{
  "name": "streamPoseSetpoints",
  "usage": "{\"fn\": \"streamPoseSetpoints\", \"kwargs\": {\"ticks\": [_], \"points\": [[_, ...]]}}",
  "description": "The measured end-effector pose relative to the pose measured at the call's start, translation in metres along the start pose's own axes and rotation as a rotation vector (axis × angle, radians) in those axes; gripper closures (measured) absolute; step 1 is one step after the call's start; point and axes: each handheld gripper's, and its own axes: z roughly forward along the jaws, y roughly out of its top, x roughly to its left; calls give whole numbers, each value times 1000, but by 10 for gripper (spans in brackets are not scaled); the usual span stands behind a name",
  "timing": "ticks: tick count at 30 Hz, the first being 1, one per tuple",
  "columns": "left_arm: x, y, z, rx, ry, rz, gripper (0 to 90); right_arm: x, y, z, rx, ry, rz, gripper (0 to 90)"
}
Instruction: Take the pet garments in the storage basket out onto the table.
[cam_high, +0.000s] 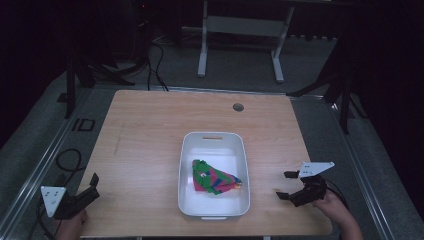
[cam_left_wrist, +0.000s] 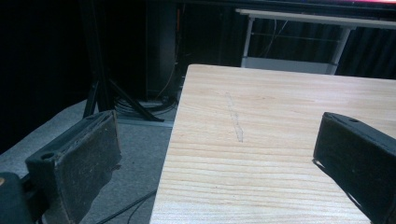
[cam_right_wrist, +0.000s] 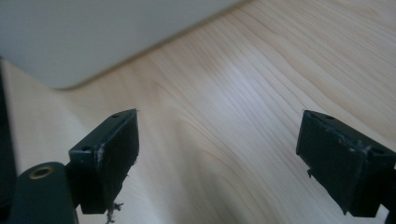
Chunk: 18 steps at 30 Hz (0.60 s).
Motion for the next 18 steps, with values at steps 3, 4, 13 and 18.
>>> {"fn": "streamPoseSetpoints", "kwargs": {"ticks": [3, 4, 13, 18], "points": [[0, 0, 0, 0, 0, 0, 12, 7, 12, 0, -11, 34, -18, 130], [0, 0, 0, 0, 0, 0, 12, 9, 18, 0, -15, 45, -26, 130], [0, 0, 0, 0, -1, -2, 12, 30, 62, -3, -34, 89, -74, 109], [0, 0, 0, -2, -2, -1, 12, 36, 86, 2, -20, 132, -94, 109]]}}
